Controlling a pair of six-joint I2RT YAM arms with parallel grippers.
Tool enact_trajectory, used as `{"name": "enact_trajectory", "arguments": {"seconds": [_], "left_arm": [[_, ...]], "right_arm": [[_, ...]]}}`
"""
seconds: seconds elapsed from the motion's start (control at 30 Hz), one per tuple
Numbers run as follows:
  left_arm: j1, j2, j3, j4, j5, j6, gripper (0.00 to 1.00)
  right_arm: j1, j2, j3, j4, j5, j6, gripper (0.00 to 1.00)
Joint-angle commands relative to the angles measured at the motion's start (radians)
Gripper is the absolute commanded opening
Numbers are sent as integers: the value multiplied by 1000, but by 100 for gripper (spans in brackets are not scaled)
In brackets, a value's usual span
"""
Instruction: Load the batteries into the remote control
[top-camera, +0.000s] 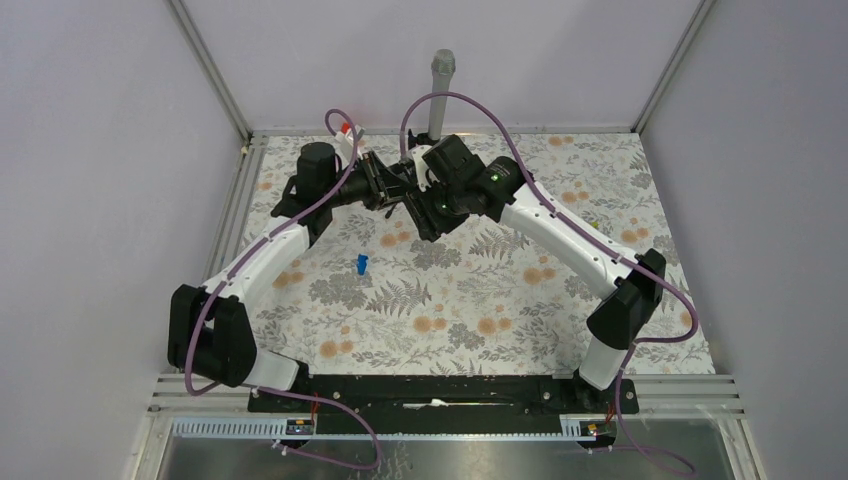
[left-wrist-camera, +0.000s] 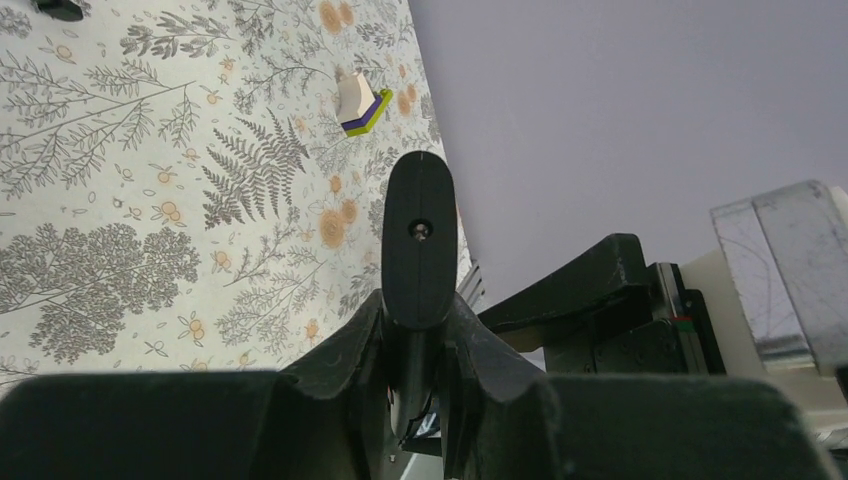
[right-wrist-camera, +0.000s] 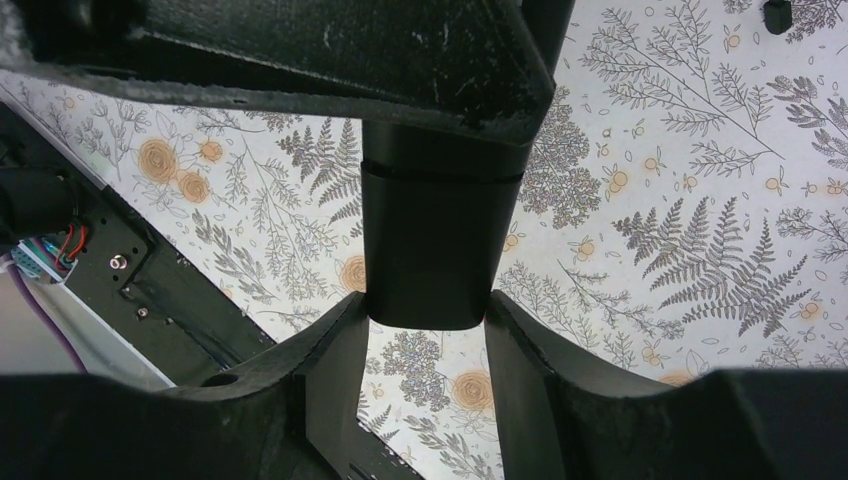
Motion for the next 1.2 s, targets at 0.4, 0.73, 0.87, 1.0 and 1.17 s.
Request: {"name": "enact_trajectory", "arguments": {"seconds": [0.4, 0.73, 0.87, 1.0, 1.17], "left_arm": [[15, 36, 8, 135, 203, -233, 0], [22, 46, 10, 126, 198, -228, 0], [26, 46, 8, 120, 197, -225, 0], [30, 48, 7, 113, 197, -221, 0], [34, 52, 7, 102, 194, -215, 0]], "right_arm": [[-13, 58, 72, 136, -10, 28, 54], [-13, 84, 109, 99, -30, 23, 57], [-13, 88, 115, 91, -30, 18, 58], [-14, 88, 124, 85, -35, 19, 58], [-13, 89, 131, 82, -42, 25, 61]]}}
